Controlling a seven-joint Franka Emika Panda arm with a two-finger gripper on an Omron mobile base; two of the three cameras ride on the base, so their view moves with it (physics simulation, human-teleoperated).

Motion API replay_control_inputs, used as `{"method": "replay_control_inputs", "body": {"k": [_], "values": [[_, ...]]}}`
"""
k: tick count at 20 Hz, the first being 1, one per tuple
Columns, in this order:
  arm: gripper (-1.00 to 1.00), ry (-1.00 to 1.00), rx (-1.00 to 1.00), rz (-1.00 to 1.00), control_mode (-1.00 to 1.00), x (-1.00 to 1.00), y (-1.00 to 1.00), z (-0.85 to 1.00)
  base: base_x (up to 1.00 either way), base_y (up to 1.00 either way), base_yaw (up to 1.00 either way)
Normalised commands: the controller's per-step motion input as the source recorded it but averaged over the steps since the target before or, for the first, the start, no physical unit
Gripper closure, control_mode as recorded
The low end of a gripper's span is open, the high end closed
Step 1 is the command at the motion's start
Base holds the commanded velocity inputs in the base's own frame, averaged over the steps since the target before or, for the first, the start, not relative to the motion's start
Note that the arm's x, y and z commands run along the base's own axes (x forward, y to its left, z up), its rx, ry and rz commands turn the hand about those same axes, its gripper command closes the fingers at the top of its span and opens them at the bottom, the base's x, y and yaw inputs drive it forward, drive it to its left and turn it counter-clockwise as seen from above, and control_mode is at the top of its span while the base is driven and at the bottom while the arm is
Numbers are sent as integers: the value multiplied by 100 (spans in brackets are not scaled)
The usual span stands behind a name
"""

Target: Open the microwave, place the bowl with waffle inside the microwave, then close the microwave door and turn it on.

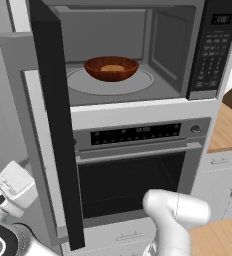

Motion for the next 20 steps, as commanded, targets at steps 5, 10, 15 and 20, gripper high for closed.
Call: {"method": "replay_control_inputs", "body": {"k": [5,10,15,20], "values": [[-100,0,0,-2,-100,-10,-65,11,0,0,0],[-100,0,0,-1,-100,-15,-61,19,0,0,0],[-100,0,0,0,-100,-6,-39,23,0,0,0],[-100,0,0,0,-100,0,-50,24,0,0,0]]}}
